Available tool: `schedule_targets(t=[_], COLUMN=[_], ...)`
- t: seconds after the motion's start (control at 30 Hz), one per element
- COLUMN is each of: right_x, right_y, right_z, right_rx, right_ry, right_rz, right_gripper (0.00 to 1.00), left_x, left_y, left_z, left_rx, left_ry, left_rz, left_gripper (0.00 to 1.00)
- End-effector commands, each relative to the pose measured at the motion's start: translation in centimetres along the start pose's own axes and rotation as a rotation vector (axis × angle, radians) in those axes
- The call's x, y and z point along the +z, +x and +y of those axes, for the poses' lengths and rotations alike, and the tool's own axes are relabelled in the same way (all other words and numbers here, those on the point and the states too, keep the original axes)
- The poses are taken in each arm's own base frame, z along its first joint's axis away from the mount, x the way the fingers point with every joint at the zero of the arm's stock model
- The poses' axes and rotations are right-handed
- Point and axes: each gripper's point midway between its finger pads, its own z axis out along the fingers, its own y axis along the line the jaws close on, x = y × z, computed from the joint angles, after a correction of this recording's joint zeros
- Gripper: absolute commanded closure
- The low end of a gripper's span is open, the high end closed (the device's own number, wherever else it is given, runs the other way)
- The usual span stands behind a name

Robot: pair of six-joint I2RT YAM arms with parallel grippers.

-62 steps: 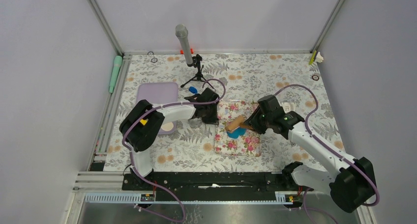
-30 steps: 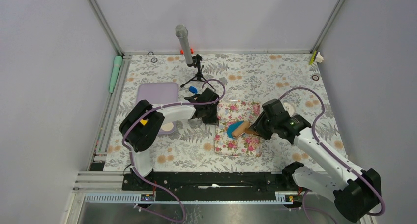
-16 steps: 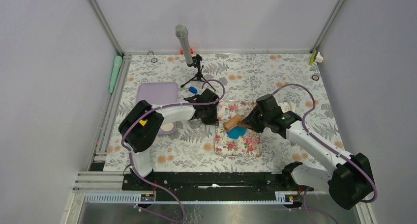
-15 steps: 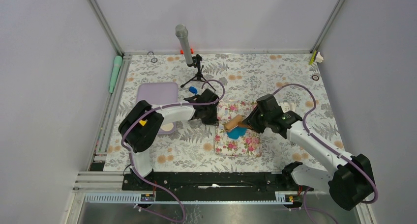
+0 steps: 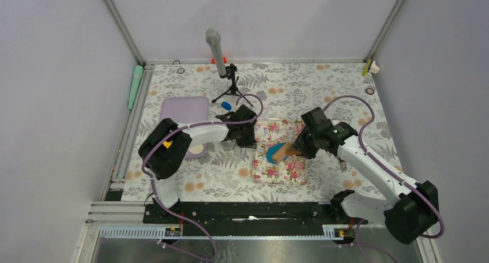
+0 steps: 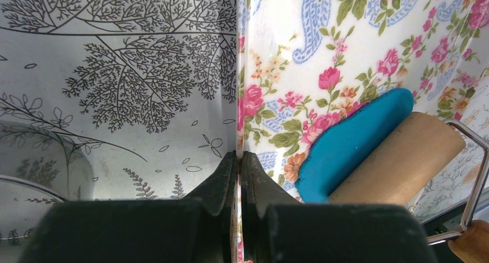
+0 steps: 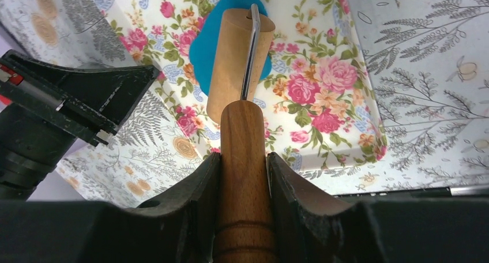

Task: Roll out the dumpling wrappers from the dough
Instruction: Flatten out the dough on the work surface.

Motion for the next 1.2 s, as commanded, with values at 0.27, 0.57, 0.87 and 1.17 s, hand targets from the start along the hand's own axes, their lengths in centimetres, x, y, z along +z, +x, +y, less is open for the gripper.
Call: schedule_targets(t=[0.27,0.57,0.87,1.17], right_x=[1.3,4.3,4.9,6.5], right_y=[0.7,3.4,2.9,2.3], right_z=[-6.2,-9.7,-10.0,-9.9], right_rx=[-0.031,0.032,0.022,-0.011], right_ry=[0.362,0.457,0.503,0.535], right_rz=[0.034,0.109,0.094,0.084], right_gripper=[1.0,1.0,1.0,1.0], left_x=[-1.9,-2.5,-2.1,-2.0], left_y=[-1.8,-2.2,-1.6,-1.3], left_z=[0.0,-0.1,-0.9,-1.1], left_rx=[0.007,0.027,0.046,0.06], left_ry=[-0.001,0.002,0.05,0.065], left_rz=[-0.08,-0.098,-0.065,-0.045], left_gripper=[1.0,1.0,1.0,1.0])
